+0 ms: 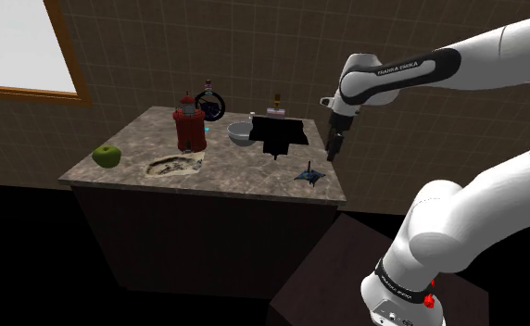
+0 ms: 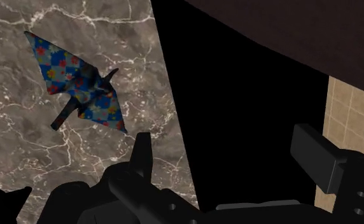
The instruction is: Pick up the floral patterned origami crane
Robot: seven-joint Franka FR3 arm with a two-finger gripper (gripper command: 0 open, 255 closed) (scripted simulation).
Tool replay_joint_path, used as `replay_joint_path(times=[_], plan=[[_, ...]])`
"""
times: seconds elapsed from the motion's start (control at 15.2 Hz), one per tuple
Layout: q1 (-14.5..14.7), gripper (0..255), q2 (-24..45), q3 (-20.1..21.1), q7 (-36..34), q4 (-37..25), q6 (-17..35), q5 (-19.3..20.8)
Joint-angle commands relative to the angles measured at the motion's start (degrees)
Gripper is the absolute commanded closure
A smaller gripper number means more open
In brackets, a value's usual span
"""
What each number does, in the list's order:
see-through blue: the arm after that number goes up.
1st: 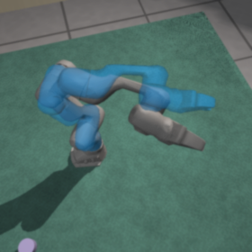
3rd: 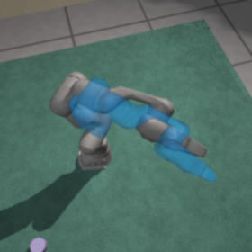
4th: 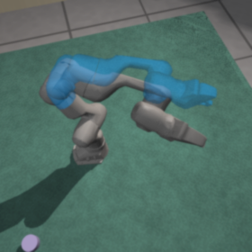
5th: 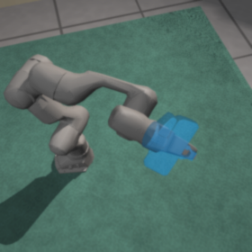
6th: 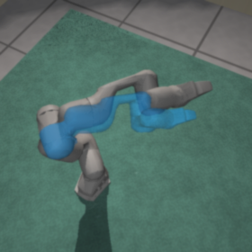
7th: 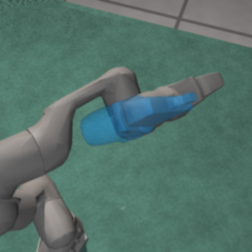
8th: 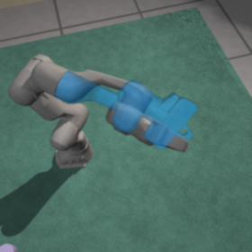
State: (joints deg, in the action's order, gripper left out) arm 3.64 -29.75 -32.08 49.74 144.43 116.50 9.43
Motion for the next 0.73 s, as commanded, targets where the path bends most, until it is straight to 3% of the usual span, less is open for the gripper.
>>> replay_joint_path(times=[0.0, 0.2, 0.33, 0.53, 0.66], plan=[[1.9, 0, 4.5, -4.3, 6.6, -1.4, 3.0, -1.6], [5.9, 0, 12.4, -10.9, 17.0, -4.5, 6.7, -6.6], [9.0, 0, 18.8, -15.3, 25.2, -7.2, 8.4, -12.1], [11.9, 0, 30.7, -20.0, 39.8, -12.3, 8.7, -24.3], [10.4, 0, 39.2, -19.6, 49.4, -16.5, 7.1, -33.1]])
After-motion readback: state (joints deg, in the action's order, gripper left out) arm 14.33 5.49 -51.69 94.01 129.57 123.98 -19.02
